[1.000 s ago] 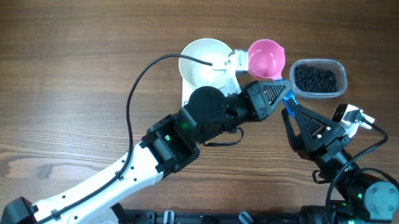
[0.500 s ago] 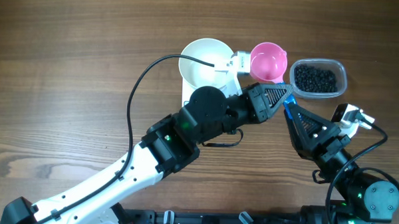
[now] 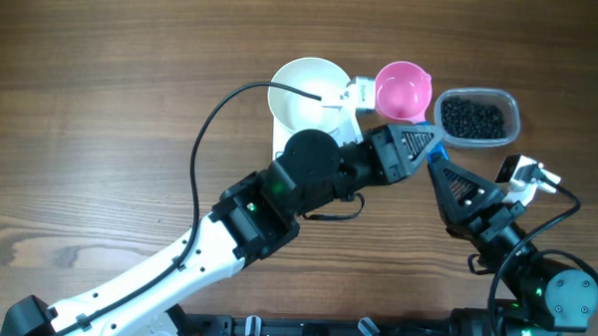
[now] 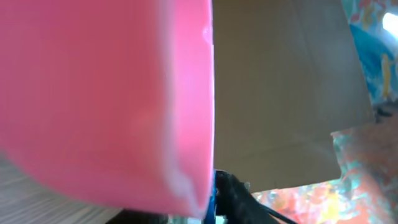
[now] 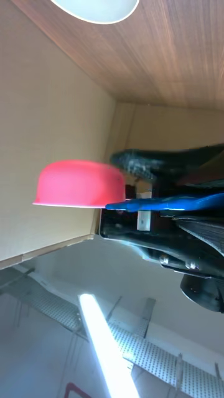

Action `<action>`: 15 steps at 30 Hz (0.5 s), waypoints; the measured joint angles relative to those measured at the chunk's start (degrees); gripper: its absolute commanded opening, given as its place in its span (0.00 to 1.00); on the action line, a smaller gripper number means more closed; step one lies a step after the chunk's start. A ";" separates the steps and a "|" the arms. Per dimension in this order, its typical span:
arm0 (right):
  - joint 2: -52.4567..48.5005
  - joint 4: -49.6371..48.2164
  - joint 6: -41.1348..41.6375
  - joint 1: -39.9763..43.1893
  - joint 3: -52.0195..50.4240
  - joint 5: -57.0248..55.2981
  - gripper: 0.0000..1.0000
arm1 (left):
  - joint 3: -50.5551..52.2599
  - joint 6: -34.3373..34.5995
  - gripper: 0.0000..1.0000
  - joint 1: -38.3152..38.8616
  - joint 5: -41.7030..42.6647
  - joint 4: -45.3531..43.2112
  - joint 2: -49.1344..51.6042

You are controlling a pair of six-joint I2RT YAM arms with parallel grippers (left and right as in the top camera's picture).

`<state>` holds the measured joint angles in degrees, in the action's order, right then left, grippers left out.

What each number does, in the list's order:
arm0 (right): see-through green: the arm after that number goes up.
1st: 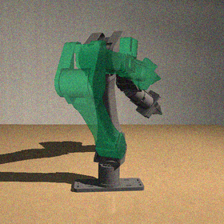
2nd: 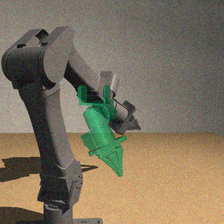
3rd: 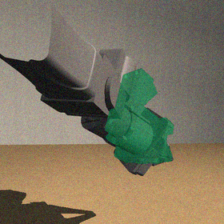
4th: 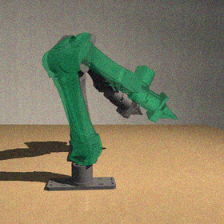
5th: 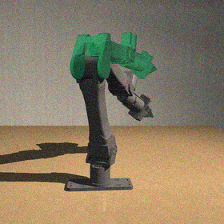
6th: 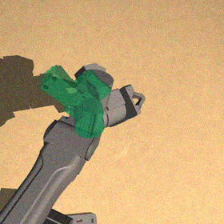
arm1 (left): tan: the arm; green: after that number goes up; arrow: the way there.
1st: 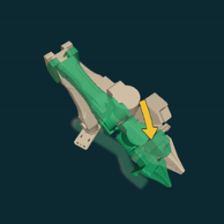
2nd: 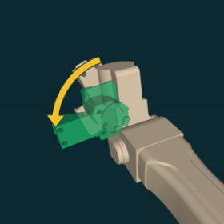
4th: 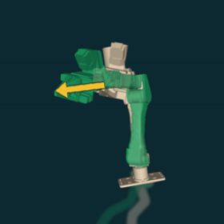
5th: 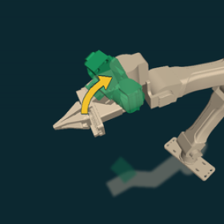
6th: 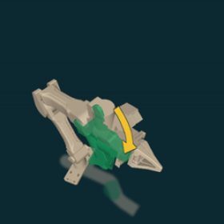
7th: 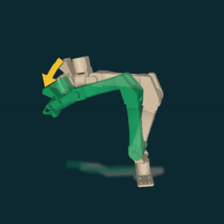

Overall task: Scoop item into bowl and weigh 150g on scale
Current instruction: 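Grasp the scoop handle with the right gripper, release with left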

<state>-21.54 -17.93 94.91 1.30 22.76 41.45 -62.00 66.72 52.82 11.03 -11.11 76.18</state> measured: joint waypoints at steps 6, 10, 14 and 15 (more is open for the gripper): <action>-0.07 12.13 -15.93 0.00 0.20 -14.78 0.05 | 0.00 -3.19 1.00 0.00 -0.85 5.62 0.00; -1.86 25.81 -28.35 0.00 5.70 -25.27 0.05 | -0.04 -11.17 1.00 -0.17 -1.14 14.78 0.00; -14.25 49.77 -44.81 0.04 28.00 -30.36 0.04 | -2.25 -20.81 1.00 -5.73 -1.05 32.94 -0.02; -18.71 54.21 -48.33 0.04 33.22 -30.71 0.04 | -3.93 -22.62 0.99 -8.81 -1.22 39.06 0.31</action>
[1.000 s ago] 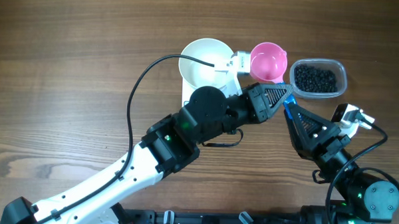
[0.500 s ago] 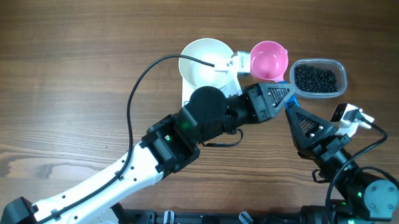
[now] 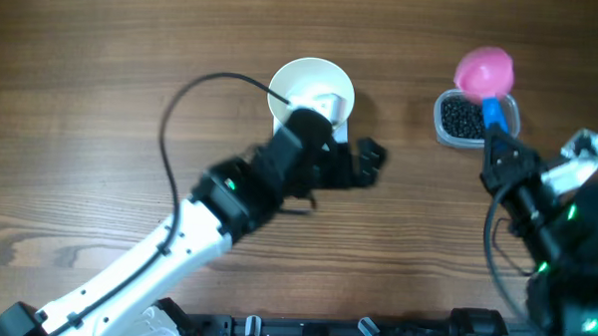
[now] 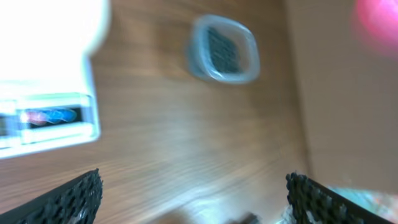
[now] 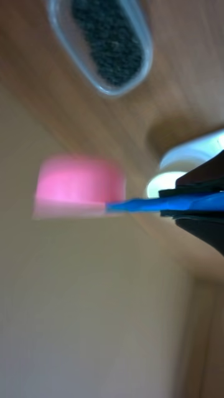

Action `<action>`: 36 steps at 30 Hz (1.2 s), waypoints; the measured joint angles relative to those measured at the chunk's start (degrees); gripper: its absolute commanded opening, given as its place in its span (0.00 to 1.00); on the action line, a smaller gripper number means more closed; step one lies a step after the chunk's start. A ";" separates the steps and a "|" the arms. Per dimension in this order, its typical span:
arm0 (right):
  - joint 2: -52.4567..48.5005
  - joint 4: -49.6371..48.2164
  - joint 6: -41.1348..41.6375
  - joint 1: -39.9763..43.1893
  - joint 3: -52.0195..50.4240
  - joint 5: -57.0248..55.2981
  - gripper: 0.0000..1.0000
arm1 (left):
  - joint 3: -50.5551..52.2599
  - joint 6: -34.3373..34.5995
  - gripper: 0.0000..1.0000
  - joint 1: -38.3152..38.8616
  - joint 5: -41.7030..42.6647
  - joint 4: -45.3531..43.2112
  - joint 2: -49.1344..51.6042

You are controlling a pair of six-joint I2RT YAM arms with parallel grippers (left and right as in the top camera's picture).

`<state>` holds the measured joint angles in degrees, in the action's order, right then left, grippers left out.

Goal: Scoop item into bowl and weigh 150g on scale

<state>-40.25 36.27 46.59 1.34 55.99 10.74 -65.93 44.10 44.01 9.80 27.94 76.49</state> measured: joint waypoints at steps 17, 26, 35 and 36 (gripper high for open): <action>-20.15 15.10 -20.92 -0.04 15.54 5.16 0.04 | -11.93 -7.23 0.51 -11.78 -8.76 29.51 -0.52; -20.17 17.70 -26.16 -0.04 15.80 7.48 0.04 | -9.75 -1.07 0.04 -6.67 -11.56 31.95 3.19; -20.17 18.62 -23.47 -0.04 15.80 7.67 0.04 | -7.54 -0.31 0.16 -5.07 -12.46 21.16 10.88; -20.17 18.60 -23.28 -0.04 15.80 7.67 0.04 | -6.54 -0.26 0.36 -4.22 -12.02 18.80 12.09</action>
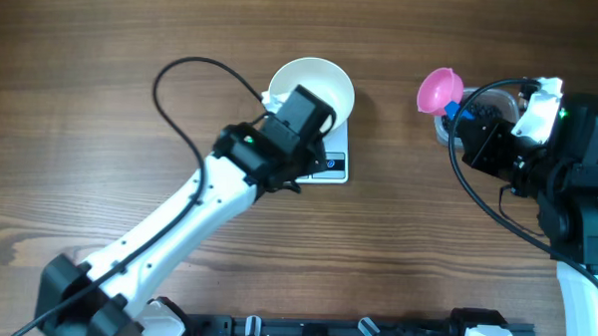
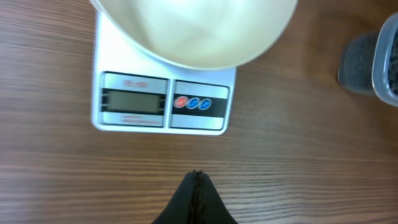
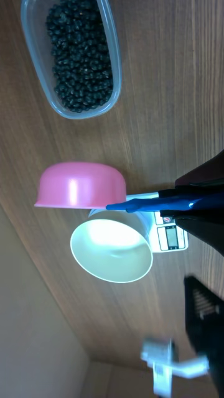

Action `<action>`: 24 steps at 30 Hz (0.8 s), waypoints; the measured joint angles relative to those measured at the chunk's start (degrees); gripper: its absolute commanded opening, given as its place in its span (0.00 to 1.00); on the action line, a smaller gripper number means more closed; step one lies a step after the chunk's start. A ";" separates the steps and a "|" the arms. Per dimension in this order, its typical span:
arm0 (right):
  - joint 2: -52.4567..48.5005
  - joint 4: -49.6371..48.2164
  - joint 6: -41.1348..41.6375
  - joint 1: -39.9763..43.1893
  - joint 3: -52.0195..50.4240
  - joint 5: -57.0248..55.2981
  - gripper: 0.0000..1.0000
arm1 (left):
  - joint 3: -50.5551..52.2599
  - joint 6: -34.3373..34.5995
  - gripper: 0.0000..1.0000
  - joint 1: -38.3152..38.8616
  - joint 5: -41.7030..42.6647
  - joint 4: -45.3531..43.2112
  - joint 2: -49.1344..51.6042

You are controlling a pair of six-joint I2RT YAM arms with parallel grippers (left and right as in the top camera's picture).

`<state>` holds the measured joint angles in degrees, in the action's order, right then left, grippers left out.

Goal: Scoop item into bowl and weigh 150g on scale

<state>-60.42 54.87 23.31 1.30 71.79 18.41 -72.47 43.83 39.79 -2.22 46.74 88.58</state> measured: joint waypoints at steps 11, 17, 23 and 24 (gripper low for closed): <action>-0.02 -0.48 0.02 0.00 0.00 0.00 0.04 | 2.75 0.22 1.00 1.68 -5.62 -4.31 5.20; -0.02 -0.48 0.02 0.00 0.00 0.00 0.04 | 3.21 -0.24 1.00 -1.29 -7.61 -3.93 10.60; -0.02 -0.48 0.48 0.00 0.00 0.00 0.04 | 3.76 -10.49 0.04 -2.97 -4.37 -8.46 12.81; -0.07 -0.48 0.48 0.00 0.00 0.00 0.04 | 3.76 -12.90 0.04 -2.95 -2.89 -8.79 12.81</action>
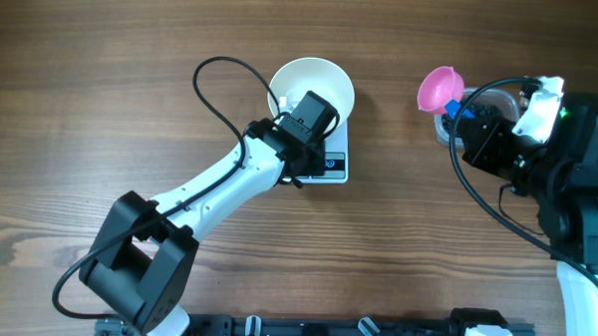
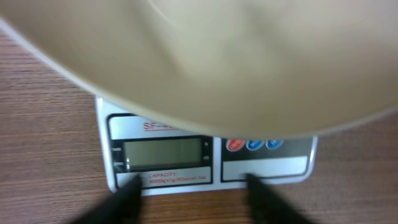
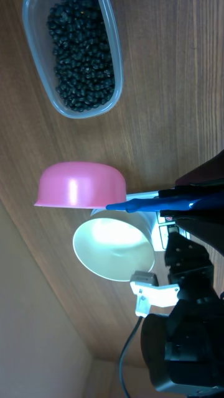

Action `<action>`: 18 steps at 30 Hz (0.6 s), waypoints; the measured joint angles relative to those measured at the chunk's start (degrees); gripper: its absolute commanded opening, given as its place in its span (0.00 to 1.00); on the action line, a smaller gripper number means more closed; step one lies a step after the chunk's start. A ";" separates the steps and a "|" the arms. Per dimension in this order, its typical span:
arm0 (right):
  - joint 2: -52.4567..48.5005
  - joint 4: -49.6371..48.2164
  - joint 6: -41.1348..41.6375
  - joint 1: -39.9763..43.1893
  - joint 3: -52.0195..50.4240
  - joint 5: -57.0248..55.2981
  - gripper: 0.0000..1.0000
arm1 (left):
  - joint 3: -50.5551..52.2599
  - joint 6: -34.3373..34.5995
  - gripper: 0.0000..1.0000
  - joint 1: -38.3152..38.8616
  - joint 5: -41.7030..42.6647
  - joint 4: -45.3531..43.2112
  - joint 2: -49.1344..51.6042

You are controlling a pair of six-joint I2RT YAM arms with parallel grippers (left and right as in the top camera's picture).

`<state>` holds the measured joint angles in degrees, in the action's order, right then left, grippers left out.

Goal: Scoop item into bowl and weigh 150g on scale

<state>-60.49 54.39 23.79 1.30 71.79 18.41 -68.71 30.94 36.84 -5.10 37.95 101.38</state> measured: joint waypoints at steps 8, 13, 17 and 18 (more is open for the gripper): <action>-0.68 -0.04 0.00 0.00 0.00 0.00 0.04 | 4.39 1.25 0.04 -0.02 3.74 -7.23 0.00; -0.70 -0.22 0.00 0.00 0.00 0.00 0.04 | 8.52 2.10 0.04 0.42 7.50 -15.67 0.11; -0.70 -0.24 -0.02 0.00 0.00 0.00 0.04 | 8.52 2.64 0.04 2.25 5.68 -17.44 0.11; -0.70 -0.24 -0.02 0.00 0.00 0.00 0.04 | 8.52 2.86 0.04 2.58 4.81 -17.62 0.11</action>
<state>-61.19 54.15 23.77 1.30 71.79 18.41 -60.18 33.80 39.42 -0.30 20.34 101.49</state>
